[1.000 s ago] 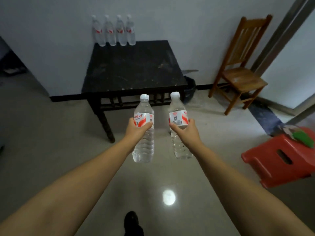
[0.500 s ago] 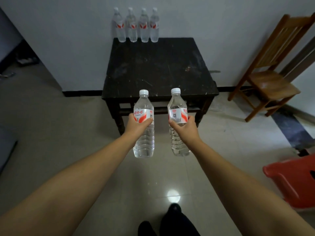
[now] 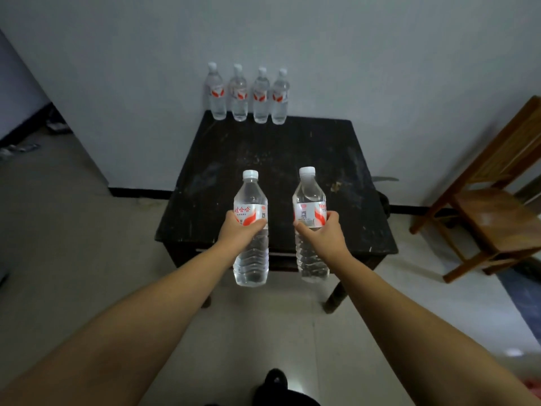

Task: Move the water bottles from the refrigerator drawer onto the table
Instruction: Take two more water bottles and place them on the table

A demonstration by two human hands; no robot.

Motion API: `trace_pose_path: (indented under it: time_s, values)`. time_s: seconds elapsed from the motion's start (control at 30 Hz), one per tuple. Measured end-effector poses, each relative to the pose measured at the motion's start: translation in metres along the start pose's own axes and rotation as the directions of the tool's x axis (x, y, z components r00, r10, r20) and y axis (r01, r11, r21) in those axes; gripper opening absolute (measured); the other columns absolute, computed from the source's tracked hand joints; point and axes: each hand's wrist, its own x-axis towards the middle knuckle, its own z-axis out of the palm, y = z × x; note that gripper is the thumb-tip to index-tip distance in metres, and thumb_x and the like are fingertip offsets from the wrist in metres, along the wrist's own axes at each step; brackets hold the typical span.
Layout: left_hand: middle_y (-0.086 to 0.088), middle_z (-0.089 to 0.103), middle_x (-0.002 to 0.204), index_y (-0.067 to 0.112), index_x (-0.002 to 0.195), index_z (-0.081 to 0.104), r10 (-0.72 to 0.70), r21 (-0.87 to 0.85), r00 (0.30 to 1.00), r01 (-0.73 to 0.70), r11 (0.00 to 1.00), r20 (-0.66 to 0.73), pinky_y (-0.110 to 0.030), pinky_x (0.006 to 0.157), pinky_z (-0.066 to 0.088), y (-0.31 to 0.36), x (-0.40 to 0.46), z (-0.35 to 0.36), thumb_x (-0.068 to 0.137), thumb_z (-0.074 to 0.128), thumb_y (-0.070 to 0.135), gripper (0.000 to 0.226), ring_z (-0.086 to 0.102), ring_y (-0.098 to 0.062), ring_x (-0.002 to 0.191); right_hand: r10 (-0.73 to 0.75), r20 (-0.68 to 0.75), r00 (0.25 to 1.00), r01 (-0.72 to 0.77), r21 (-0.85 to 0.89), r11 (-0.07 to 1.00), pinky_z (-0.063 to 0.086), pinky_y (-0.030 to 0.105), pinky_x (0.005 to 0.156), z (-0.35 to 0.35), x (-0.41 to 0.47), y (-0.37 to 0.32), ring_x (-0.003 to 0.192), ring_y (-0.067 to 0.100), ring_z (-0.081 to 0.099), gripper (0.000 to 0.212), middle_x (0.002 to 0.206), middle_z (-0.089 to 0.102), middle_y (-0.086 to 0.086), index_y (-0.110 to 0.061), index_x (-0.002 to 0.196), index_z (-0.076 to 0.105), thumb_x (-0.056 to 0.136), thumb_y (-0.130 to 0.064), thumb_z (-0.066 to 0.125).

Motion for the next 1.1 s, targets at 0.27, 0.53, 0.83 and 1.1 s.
trace_pose_path:
  time_s: [0.27,0.53,0.83,1.1]
  values:
    - [0.002,0.059,0.113,0.019,0.127,0.043,0.002,-0.002,0.998,-0.002,1.0,-0.058,-0.033,0.087,0.05,0.041,0.095,0.008,0.074,0.076,0.036,0.064,0.06,-0.017,0.104,0.025,0.032,0.999,-0.026,0.016,1.0,0.049,0.029,0.085,0.014,0.106,-0.027,0.103,0.017,0.055,0.069,0.125,0.051,0.007,-0.015,0.129,0.034,0.078,-0.034,0.076]
    - [0.001,0.064,0.11,0.018,0.124,0.047,-0.033,0.04,0.999,0.035,0.999,-0.041,-0.039,0.089,0.054,0.059,0.236,-0.031,0.066,0.079,0.039,0.07,0.064,-0.017,0.099,0.05,0.059,0.997,-0.052,0.027,0.998,0.046,0.03,0.09,0.089,0.222,-0.066,0.109,0.016,0.055,0.069,0.127,0.052,0.007,-0.014,0.128,0.034,0.077,-0.027,0.078]
    - [0.003,0.067,0.109,0.022,0.123,0.053,0.032,0.07,0.999,-0.033,0.997,0.025,-0.042,0.091,0.054,0.11,0.421,-0.083,0.046,0.073,0.064,0.09,0.066,-0.015,0.1,0.126,0.043,0.991,-0.129,0.074,0.989,0.047,0.033,0.094,0.187,0.374,-0.145,0.111,0.021,0.056,0.068,0.125,0.051,0.009,-0.01,0.126,0.034,0.076,-0.018,0.079]
    - [0.0,0.063,0.117,0.02,0.128,0.051,0.05,-0.057,0.999,-0.05,0.997,0.005,-0.037,0.096,0.048,0.139,0.528,-0.114,0.074,0.079,0.019,0.06,0.06,-0.018,0.107,0.086,0.044,0.995,-0.088,0.051,0.995,0.047,0.037,0.097,0.256,0.478,-0.177,0.116,0.027,0.056,0.066,0.127,0.052,0.014,-0.006,0.125,0.032,0.078,-0.013,0.077]
